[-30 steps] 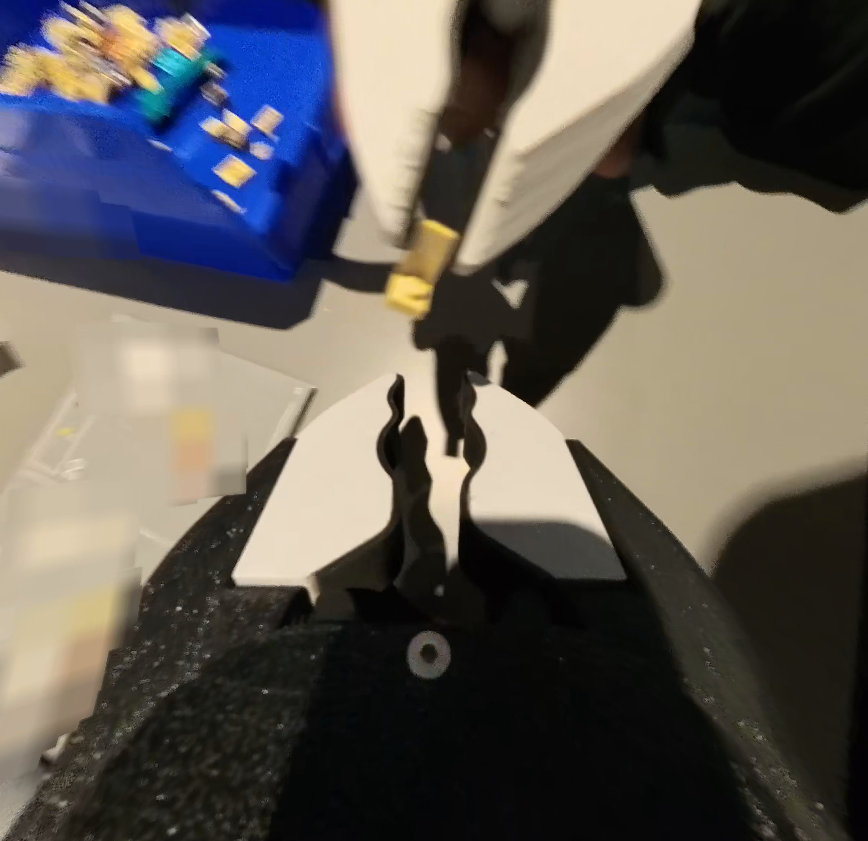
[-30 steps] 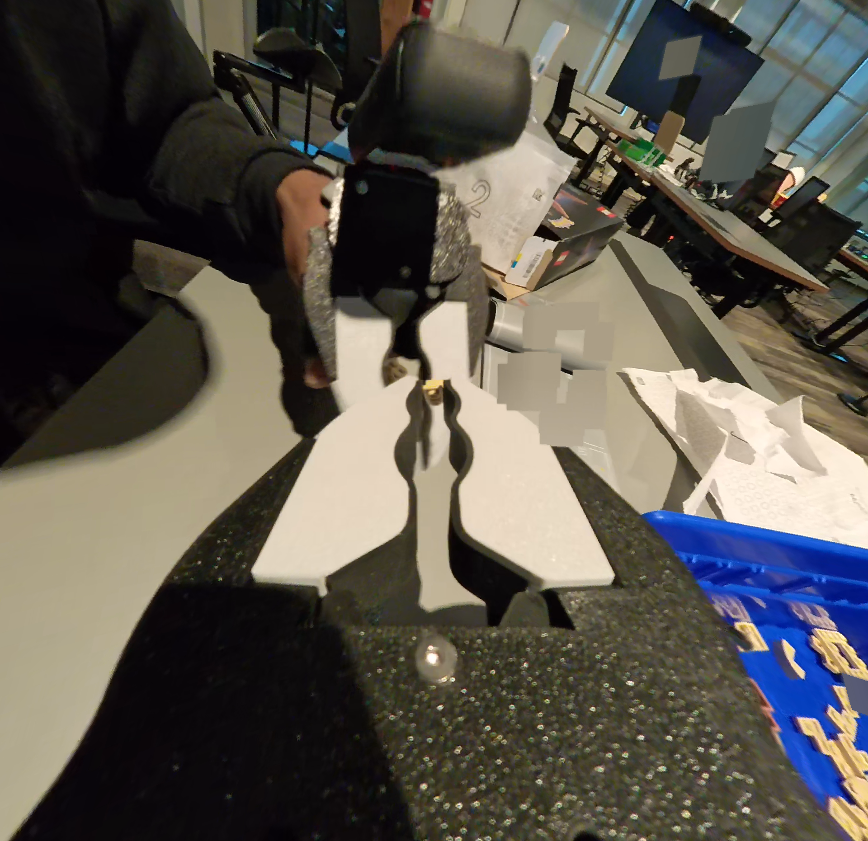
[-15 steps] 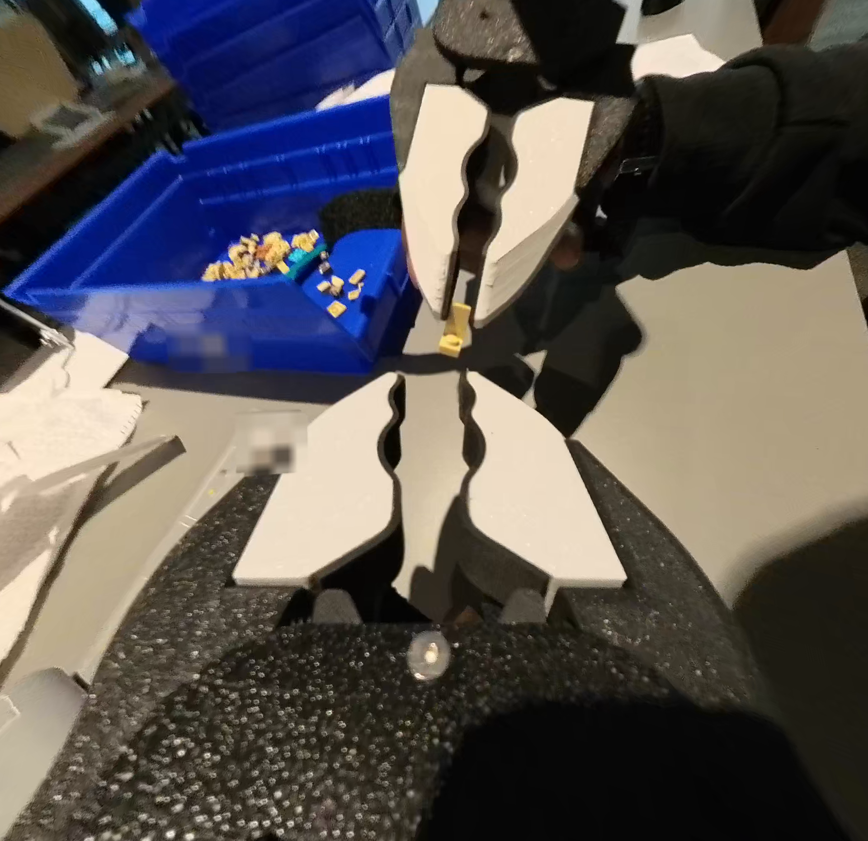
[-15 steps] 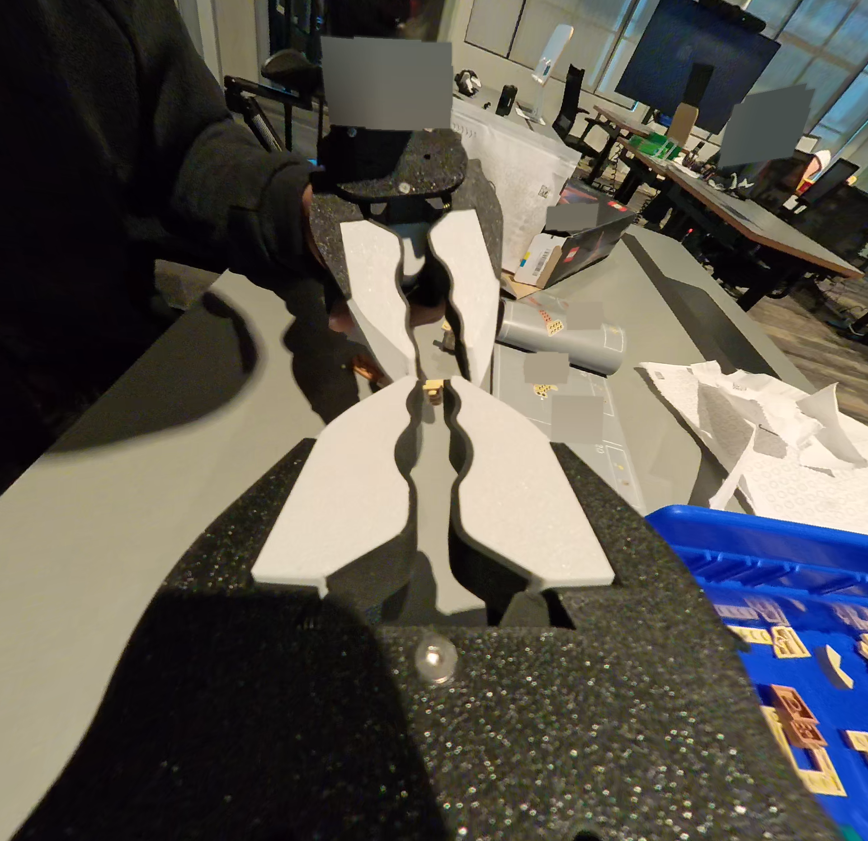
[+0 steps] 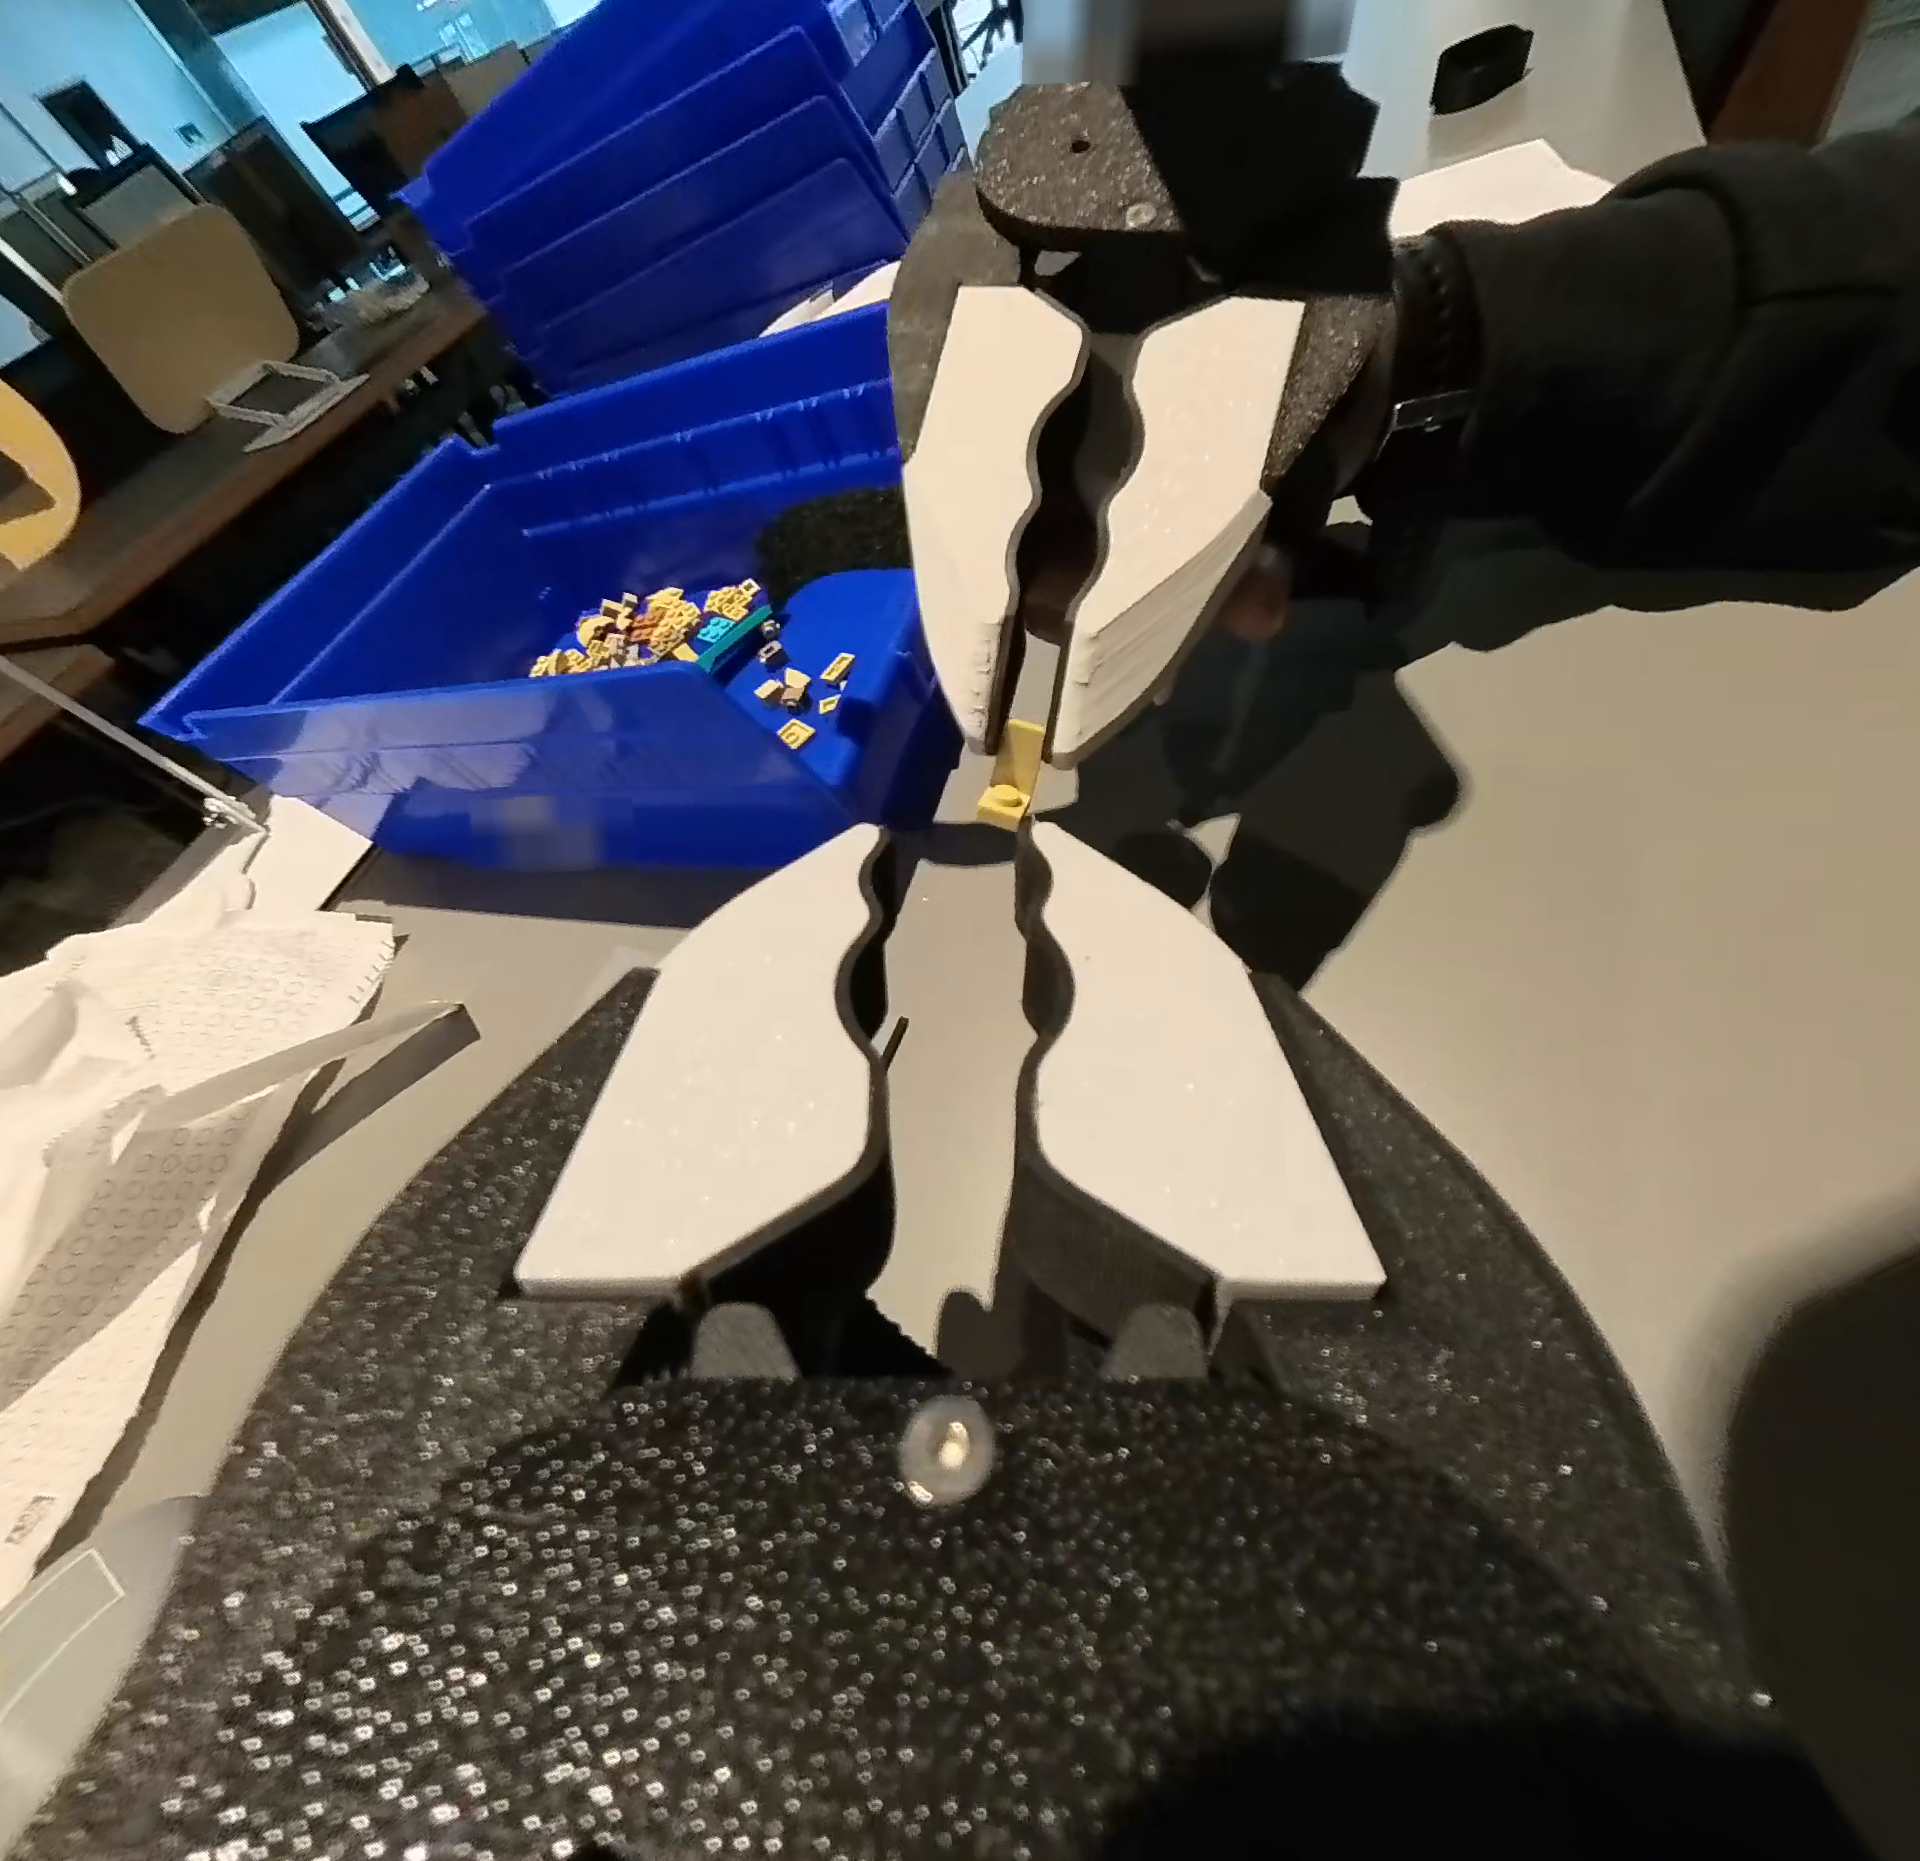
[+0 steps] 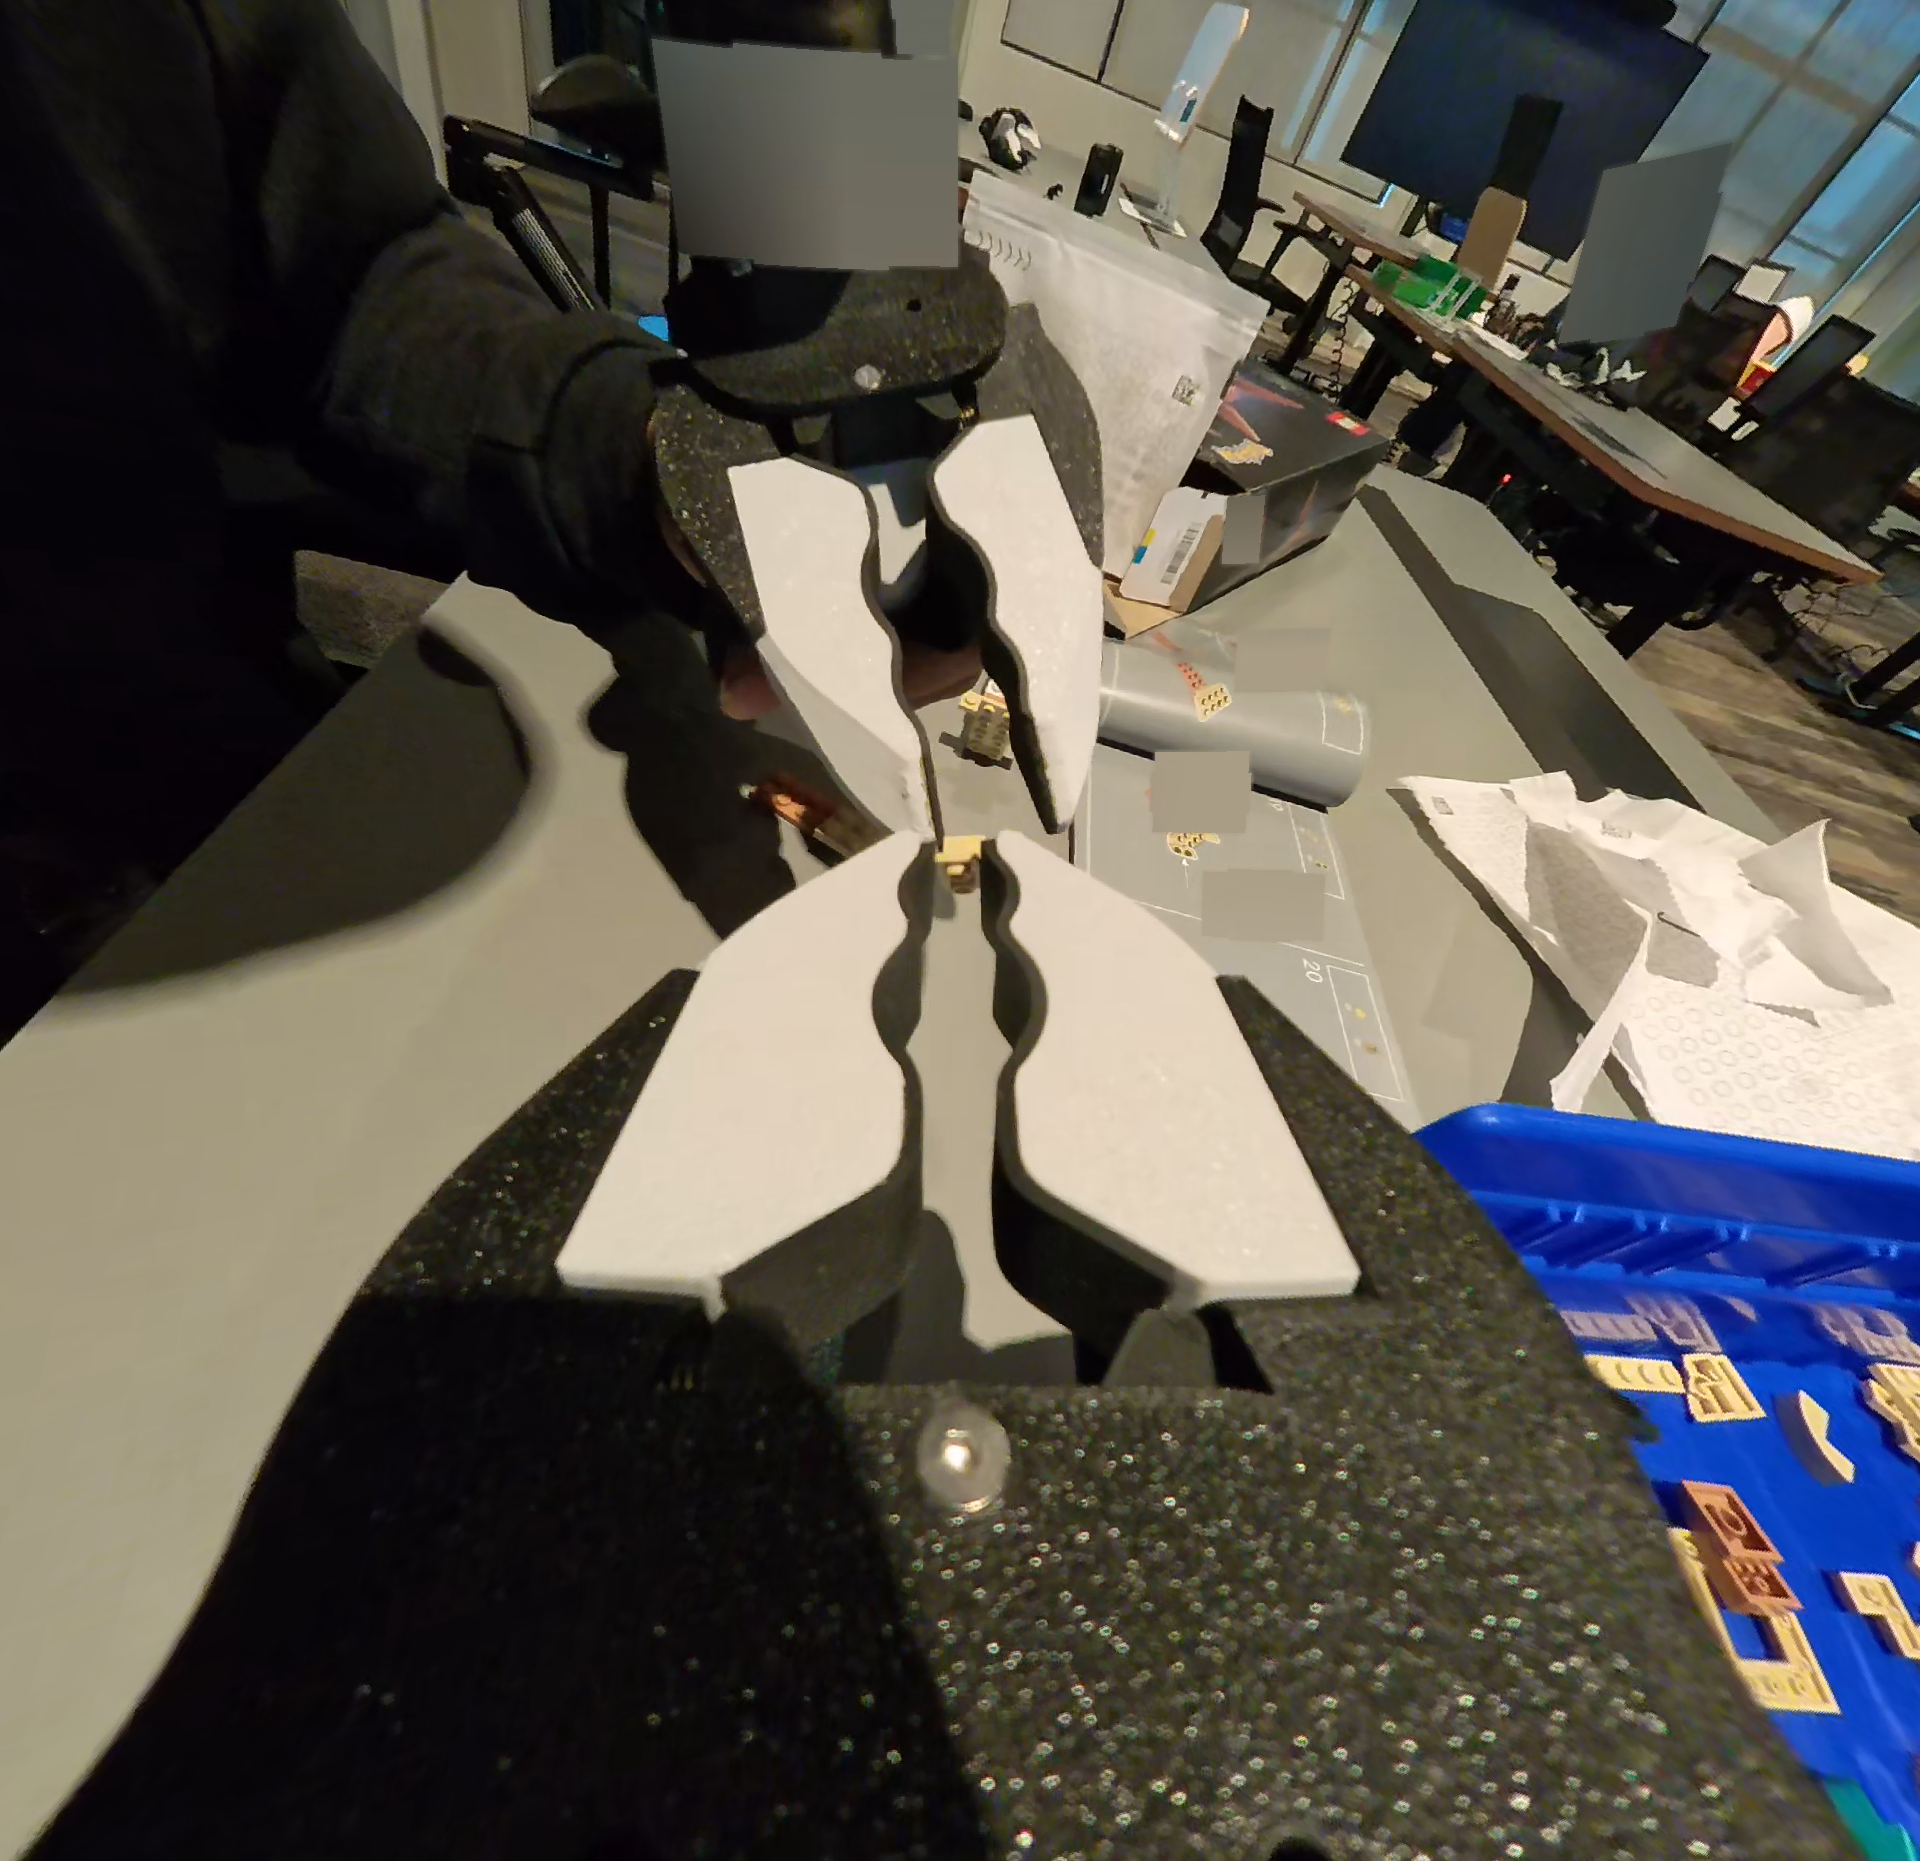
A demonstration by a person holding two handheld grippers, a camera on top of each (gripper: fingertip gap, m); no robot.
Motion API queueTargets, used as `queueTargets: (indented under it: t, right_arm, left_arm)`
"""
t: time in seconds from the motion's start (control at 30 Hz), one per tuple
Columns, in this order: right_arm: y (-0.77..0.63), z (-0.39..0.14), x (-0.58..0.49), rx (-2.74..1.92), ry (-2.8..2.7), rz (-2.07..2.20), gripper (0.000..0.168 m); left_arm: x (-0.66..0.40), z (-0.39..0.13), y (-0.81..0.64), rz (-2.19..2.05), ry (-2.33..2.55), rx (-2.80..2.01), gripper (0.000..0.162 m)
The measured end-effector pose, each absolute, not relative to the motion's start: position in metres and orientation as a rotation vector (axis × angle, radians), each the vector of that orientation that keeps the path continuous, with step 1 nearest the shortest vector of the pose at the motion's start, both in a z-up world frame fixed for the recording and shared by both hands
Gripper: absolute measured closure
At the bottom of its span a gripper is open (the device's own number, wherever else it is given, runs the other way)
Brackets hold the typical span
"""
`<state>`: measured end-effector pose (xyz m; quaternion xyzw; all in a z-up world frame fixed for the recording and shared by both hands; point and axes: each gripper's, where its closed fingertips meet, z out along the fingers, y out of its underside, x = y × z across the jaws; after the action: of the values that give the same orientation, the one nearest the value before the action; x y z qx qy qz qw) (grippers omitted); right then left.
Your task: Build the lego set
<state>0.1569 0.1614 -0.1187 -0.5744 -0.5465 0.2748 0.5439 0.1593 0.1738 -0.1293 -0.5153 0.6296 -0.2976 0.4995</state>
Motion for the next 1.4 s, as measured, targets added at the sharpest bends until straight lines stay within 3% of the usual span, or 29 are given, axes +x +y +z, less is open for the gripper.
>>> queueTargets:
  t: [1.4]
  right_arm:
    - [0.1612,-0.1203,0.1555,-1.368,-1.307,0.65,0.16]
  left_arm:
    - [0.1567,-0.1316,0.171,-0.781,1.527,-1.281,0.143]
